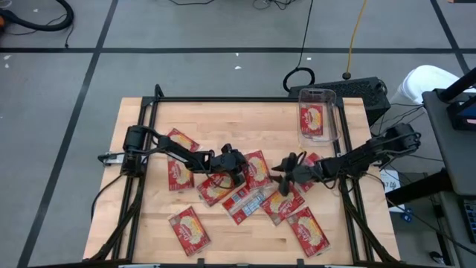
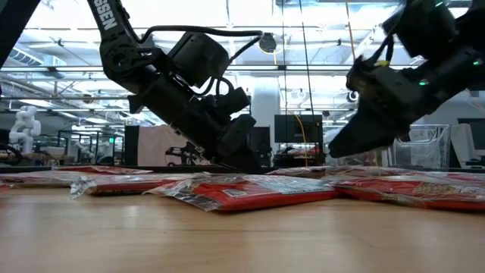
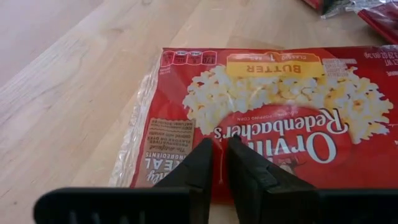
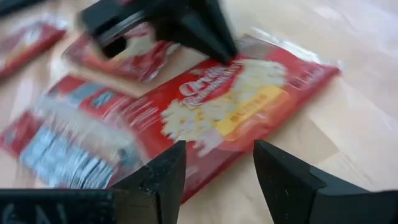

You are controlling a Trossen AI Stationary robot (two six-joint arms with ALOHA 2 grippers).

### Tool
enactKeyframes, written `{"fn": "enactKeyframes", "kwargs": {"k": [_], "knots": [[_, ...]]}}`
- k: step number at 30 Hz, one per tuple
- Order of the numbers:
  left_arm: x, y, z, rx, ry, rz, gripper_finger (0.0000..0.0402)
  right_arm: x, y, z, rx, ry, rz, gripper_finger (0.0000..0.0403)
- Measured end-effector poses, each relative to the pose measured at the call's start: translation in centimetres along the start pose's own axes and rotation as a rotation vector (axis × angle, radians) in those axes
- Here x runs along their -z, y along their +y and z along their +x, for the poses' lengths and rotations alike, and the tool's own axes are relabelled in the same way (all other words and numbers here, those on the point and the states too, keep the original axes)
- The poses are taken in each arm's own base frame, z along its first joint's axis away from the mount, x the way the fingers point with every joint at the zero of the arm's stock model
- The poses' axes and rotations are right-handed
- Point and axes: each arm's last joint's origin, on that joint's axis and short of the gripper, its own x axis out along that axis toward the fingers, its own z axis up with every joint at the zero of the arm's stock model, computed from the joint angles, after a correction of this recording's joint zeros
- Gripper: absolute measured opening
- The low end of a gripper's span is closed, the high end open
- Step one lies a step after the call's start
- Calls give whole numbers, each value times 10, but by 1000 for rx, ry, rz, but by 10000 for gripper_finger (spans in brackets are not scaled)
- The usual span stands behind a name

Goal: Sort popcorn bags into baskets
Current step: Put the red popcorn bag into the transparent bin

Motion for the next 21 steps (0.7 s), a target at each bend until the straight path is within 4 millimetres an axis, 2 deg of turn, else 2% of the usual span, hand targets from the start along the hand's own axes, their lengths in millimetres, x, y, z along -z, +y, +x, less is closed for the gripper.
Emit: {"fn": "enactKeyframes", "kwargs": {"k": [7,11,21], "knots": [[0,0,0,1,1,1,44,-1,3,1,-144,105,362,182],[0,0,0,6,5,3,44,-1,6,0,-191,145,423,202],[2,-3,-1,15,6,32,44,4,-1,1,-73,155,594,272]]}}
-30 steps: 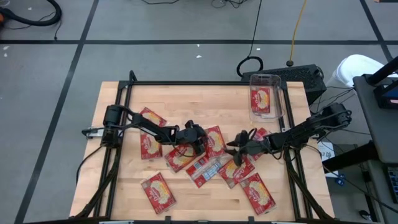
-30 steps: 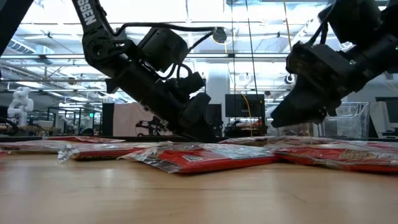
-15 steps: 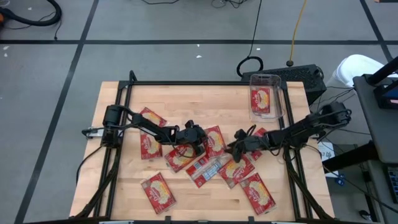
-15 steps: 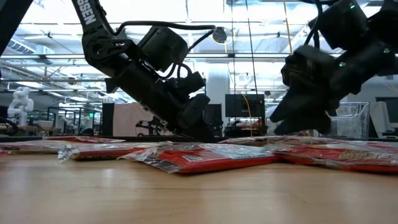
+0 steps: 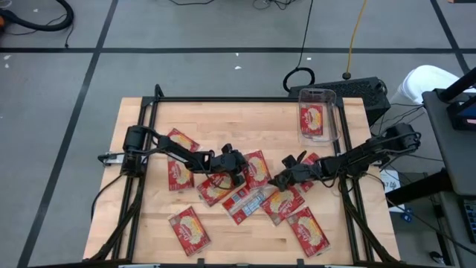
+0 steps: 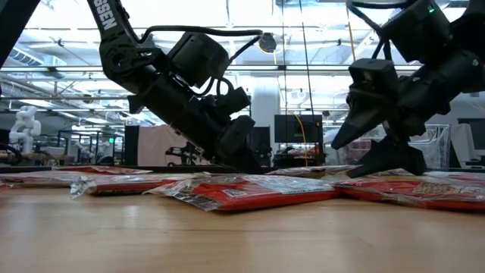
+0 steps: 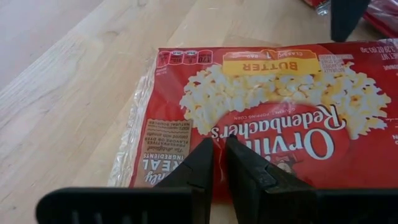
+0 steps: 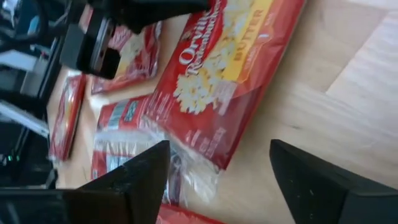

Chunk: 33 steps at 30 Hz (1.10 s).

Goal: Sort popcorn bags into baskets
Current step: Put the red popcorn bag into the transparent bin

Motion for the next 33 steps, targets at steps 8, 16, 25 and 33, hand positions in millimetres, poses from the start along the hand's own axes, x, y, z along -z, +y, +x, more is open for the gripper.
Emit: {"fn": "enactKeyframes", "kwargs": {"k": [8,16,25,33], "knots": [[-1,-1,0,11,-16,4,44,-8,-5,9,1,-51,82,274],[-2,-1,0,15,-23,2,44,-15,-1,28,-20,-32,85,252],[-2,-2,0,16,-31,0,44,-25,3,38,-13,-37,1,170],[-12,-3,-4,32,-90,-3,44,-31,1,38,-10,-59,-87,36]]}}
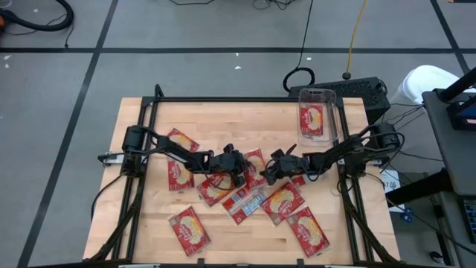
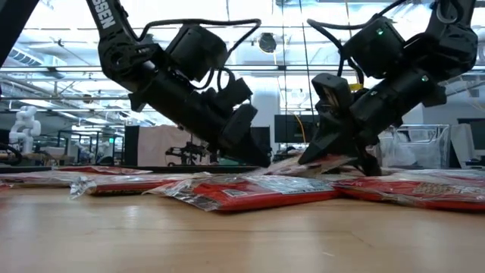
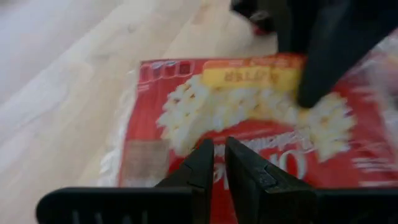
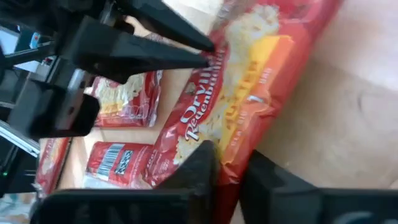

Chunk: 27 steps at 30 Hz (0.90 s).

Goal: Sort popcorn bags into baskets
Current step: Put the red popcorn bag into the transparent bin

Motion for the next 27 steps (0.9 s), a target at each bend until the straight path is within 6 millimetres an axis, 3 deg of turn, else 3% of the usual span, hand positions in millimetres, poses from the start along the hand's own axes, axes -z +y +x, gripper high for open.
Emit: {"fn": "enactKeyframes", "kwargs": {"k": [3,7,15,19,27], "knots": [[-10,0,-8,4,-16,-6,44,-1,-1,0,5,-5,-47,9],[-34,-2,-29,19,-59,-34,44,-3,1,-1,-7,-13,-106,15],[-82,-15,-92,-15,-220,-68,44,-17,21,-22,-101,-108,-275,5],[-89,-25,-109,-68,-272,-52,44,-28,30,-39,-87,-223,-361,5],[-87,-39,-111,-80,-310,-36,44,-48,48,-81,-91,-457,-526,5]]}}
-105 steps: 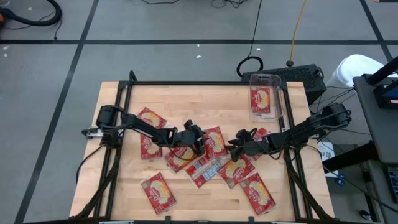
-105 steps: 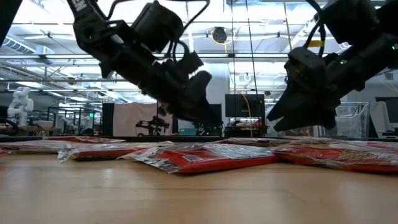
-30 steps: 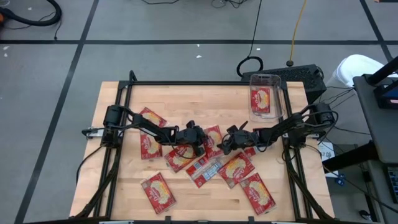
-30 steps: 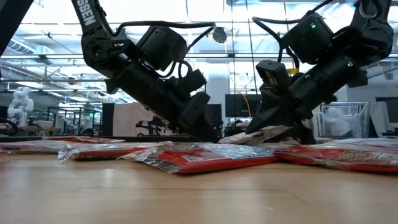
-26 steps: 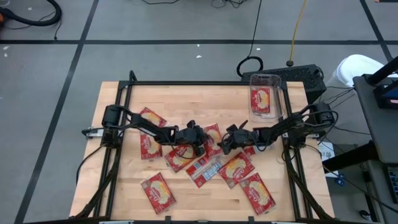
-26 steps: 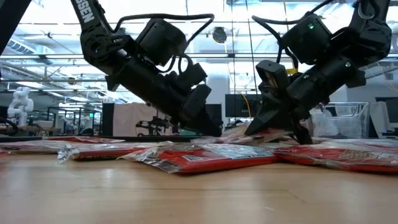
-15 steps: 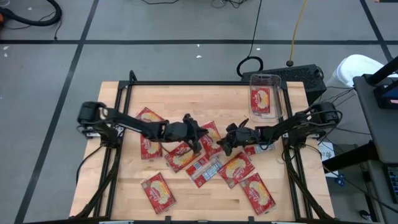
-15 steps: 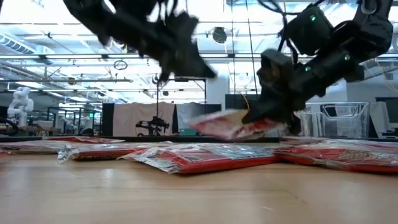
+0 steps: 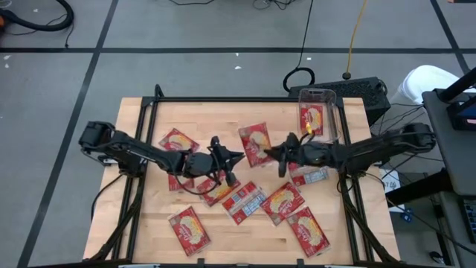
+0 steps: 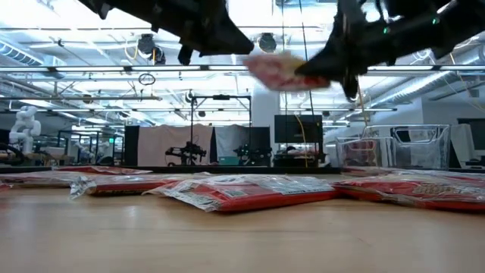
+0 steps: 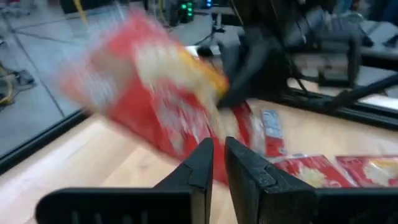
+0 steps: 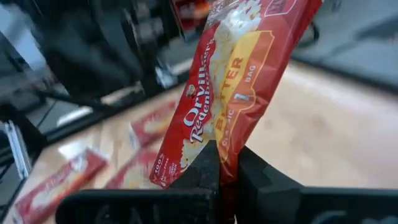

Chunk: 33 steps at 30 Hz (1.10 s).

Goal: Sort popcorn bags into baskets
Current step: Put the red popcorn bag into the transparent bin

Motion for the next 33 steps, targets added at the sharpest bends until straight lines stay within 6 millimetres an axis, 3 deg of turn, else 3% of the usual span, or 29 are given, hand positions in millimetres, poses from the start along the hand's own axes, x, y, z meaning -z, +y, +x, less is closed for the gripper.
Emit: {"fn": "enactKeyframes", "kwargs": {"k": [9,18,22,25,33], "knots": [[-11,-7,-2,94,-106,28,57,-35,2,-31,-18,-197,-124,5],[-41,16,7,164,-370,-30,173,-50,4,-45,-40,-297,-199,5],[-32,23,19,158,-335,-28,229,-50,4,-46,-46,-302,-227,5],[-29,24,29,202,-415,-55,258,-52,5,-47,-42,-320,-284,4],[-12,30,48,246,-506,-59,273,-60,7,-51,-58,-407,-362,9]]}}
